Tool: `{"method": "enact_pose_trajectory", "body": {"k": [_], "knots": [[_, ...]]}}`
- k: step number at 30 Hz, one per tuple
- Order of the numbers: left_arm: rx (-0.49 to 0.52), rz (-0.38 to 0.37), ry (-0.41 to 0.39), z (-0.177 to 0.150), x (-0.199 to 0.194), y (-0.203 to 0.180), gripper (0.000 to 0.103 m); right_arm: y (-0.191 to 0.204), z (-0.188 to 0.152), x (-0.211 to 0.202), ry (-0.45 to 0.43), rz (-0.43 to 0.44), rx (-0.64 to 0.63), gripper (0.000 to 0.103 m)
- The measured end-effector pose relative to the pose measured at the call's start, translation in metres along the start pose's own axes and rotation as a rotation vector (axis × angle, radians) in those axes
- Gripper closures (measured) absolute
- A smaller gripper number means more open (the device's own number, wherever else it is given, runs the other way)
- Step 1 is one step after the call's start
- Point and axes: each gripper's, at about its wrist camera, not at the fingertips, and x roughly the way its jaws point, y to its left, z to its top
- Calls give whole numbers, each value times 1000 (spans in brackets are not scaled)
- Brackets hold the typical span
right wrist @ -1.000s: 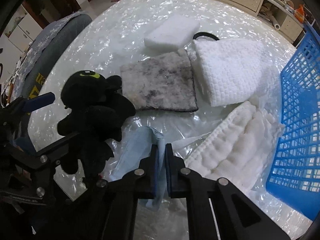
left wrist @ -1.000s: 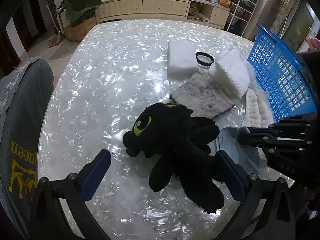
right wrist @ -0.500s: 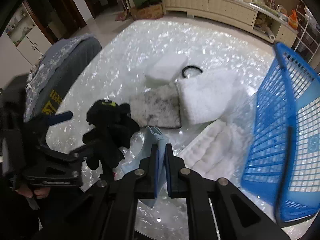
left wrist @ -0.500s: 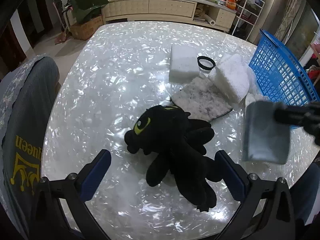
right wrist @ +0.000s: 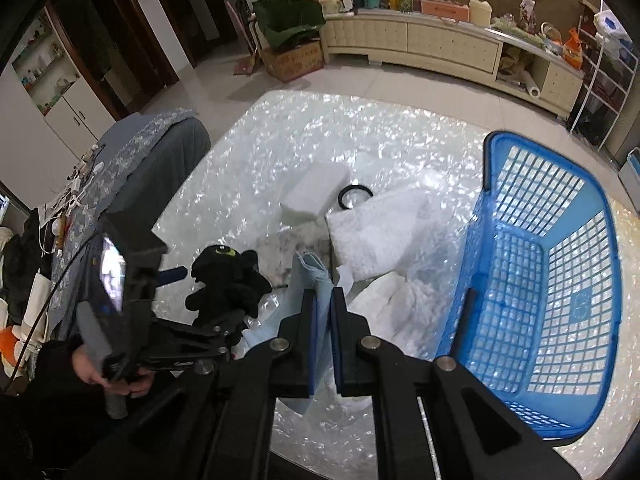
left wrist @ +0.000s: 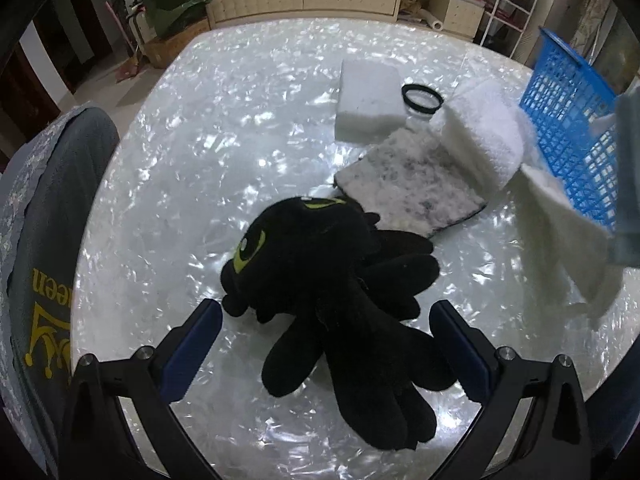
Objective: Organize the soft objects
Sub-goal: 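Lift the blue cloth over the basket with the right gripper while the left grasps the black plush toy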
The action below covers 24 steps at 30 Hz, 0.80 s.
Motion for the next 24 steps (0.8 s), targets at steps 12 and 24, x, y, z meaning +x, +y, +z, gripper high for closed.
{"method": "enact_pose_trajectory", "body": {"k": [12, 24], "knots": [[-9, -2, 30, 0, 22, -1, 0, -28, 7, -41, -61, -117, 19, 97], [0, 5, 38, 1, 30, -6, 0, -73, -4, -52, -56, -215, 86, 97]]}}
